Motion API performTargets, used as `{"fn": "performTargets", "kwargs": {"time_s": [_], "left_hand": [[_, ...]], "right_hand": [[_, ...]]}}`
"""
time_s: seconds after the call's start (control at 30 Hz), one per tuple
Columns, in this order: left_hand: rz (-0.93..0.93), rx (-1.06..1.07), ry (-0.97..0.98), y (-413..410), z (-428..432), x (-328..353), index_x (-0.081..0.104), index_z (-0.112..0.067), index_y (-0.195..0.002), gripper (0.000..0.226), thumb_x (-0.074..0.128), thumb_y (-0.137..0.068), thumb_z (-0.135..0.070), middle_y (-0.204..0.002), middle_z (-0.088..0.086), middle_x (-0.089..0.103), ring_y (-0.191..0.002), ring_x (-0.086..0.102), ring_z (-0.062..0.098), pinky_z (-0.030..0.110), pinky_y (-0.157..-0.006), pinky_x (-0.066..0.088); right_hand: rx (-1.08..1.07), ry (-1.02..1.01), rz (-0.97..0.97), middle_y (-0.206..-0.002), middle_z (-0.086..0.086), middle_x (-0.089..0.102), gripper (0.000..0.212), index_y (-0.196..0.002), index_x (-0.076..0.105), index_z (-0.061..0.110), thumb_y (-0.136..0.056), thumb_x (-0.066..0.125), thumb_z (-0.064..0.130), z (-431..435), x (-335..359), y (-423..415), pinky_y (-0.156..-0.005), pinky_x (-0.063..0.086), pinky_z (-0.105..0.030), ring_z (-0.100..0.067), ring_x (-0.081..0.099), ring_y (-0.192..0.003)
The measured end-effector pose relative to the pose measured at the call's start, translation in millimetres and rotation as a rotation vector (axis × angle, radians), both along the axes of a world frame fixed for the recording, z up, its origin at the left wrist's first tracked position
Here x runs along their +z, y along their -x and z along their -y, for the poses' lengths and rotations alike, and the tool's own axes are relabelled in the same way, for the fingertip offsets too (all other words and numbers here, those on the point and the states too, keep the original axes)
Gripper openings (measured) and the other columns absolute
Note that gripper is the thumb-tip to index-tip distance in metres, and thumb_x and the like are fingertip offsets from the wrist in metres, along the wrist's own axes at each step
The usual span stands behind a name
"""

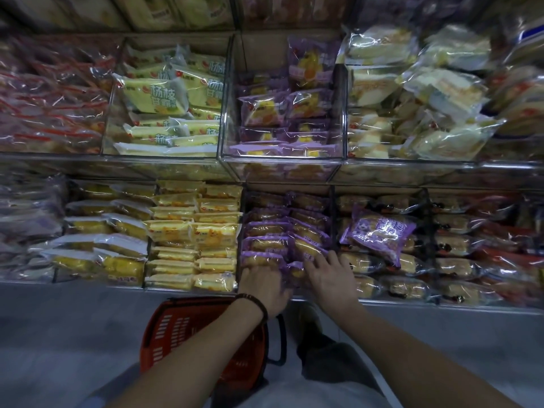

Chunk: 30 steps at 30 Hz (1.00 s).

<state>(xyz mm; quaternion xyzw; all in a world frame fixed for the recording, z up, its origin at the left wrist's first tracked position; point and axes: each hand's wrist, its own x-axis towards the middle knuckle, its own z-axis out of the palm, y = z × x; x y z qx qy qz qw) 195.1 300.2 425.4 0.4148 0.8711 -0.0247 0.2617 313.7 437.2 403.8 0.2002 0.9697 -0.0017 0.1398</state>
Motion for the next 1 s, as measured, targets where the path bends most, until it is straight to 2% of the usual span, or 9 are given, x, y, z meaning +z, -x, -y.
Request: {"fn": "performTargets", "kwargs": {"time_s": [0.13, 0.23, 0.33, 0.43, 0.57, 0.67, 0.73, 0.87, 1.0], "left_hand": [[0.168, 0.192, -0.026, -1.6, -13.6, -8.3, 0.067, -0.024, -0.117, 0.040, 0.056, -0.094, -0.055, -0.116, 0.002, 0.072, -0.113, 0.066, 0.027, 0.041, -0.099, 0.049], [0.276, 0.327, -0.016, -0.4, -22.4, -8.6, 0.068, -0.025, -0.112, 0.038, 0.059, -0.093, -0.056, -0.112, 0.000, 0.071, -0.111, 0.065, 0.025, 0.044, -0.101, 0.050], [0.278, 0.375, 0.028, -3.7, -27.0, -12.0, 0.068, -0.027, -0.111, 0.035, 0.058, -0.094, -0.056, -0.113, -0.003, 0.070, -0.115, 0.062, 0.024, 0.047, -0.105, 0.042], [0.247, 0.427, 0.044, -16.2, -31.1, -18.4, 0.061, -0.028, -0.121, 0.034, 0.058, -0.096, -0.050, -0.119, -0.002, 0.069, -0.120, 0.060, 0.025, 0.048, -0.104, 0.036], [0.260, 0.555, 0.007, -28.9, -39.0, -19.6, 0.056, -0.022, -0.128, 0.031, 0.053, -0.103, -0.041, -0.125, 0.001, 0.067, -0.125, 0.059, 0.025, 0.047, -0.109, 0.036], [0.241, 0.626, -0.036, -28.5, -38.9, -19.2, 0.058, -0.027, -0.109, 0.013, 0.050, -0.106, -0.037, -0.107, -0.003, 0.066, -0.117, 0.061, 0.022, 0.042, -0.101, 0.037], [0.220, 0.656, -0.061, -27.1, -37.5, -18.6, 0.053, -0.030, -0.094, 0.013, 0.050, -0.107, -0.034, -0.089, -0.008, 0.058, -0.107, 0.062, 0.020, 0.040, -0.095, 0.036], [0.208, 0.685, -0.127, -30.6, -33.1, -21.1, 0.049, -0.031, -0.093, 0.015, 0.047, -0.108, -0.032, -0.077, -0.014, 0.050, -0.087, 0.051, 0.015, 0.040, -0.093, 0.033], [0.214, 0.726, -0.167, -33.8, -22.2, -30.3, 0.049, -0.035, -0.094, 0.017, 0.042, -0.109, -0.038, -0.080, -0.013, 0.059, -0.089, 0.058, 0.017, 0.038, -0.087, 0.025]], "right_hand": [[0.085, -0.023, 0.056, -0.107, -0.008, 0.071, 0.057, -0.120, 0.067, 0.017, -0.072, 0.087, 0.039, -4.4, 7.5, 14.2, -0.087, 0.042, -0.047, -0.033, 0.057, -0.104], [0.126, -0.047, 0.052, -0.102, -0.008, 0.072, 0.056, -0.111, 0.071, 0.016, -0.063, 0.092, 0.036, -8.9, 6.3, 18.4, -0.083, 0.045, -0.047, -0.035, 0.058, -0.103], [0.153, -0.029, -0.029, -0.102, -0.008, 0.068, 0.057, -0.110, 0.070, 0.015, -0.062, 0.094, 0.036, -12.5, -6.4, 8.6, -0.080, 0.043, -0.046, -0.034, 0.056, -0.100], [0.177, -0.013, -0.048, -0.107, -0.007, 0.064, 0.060, -0.116, 0.067, 0.016, -0.068, 0.089, 0.046, -17.4, -10.9, -0.4, -0.080, 0.035, -0.044, -0.031, 0.049, -0.101], [0.220, 0.019, -0.021, -0.114, -0.008, 0.060, 0.065, -0.123, 0.062, 0.016, -0.074, 0.078, 0.054, -26.7, -3.0, -5.2, -0.084, 0.042, -0.045, -0.032, 0.050, -0.104], [0.220, -0.002, 0.025, -0.114, -0.012, 0.056, 0.069, -0.127, 0.061, 0.012, -0.073, 0.079, 0.051, -26.9, 2.4, -2.4, -0.087, 0.040, -0.046, -0.034, 0.047, -0.107], [0.213, -0.022, 0.054, -0.114, -0.014, 0.055, 0.070, -0.126, 0.060, 0.011, -0.072, 0.079, 0.051, -25.7, 3.9, -0.2, -0.087, 0.039, -0.047, -0.035, 0.046, -0.107], [0.149, -0.045, 0.116, -0.116, -0.015, 0.054, 0.071, -0.126, 0.057, 0.010, -0.072, 0.083, 0.049, -23.1, 2.3, 0.2, -0.089, 0.035, -0.048, -0.034, 0.044, -0.107], [0.064, -0.040, 0.111, -0.118, -0.014, 0.053, 0.064, -0.127, 0.057, 0.013, -0.078, 0.080, 0.047, -17.0, -1.5, 1.2, -0.093, 0.036, -0.050, -0.035, 0.043, -0.109]]}}
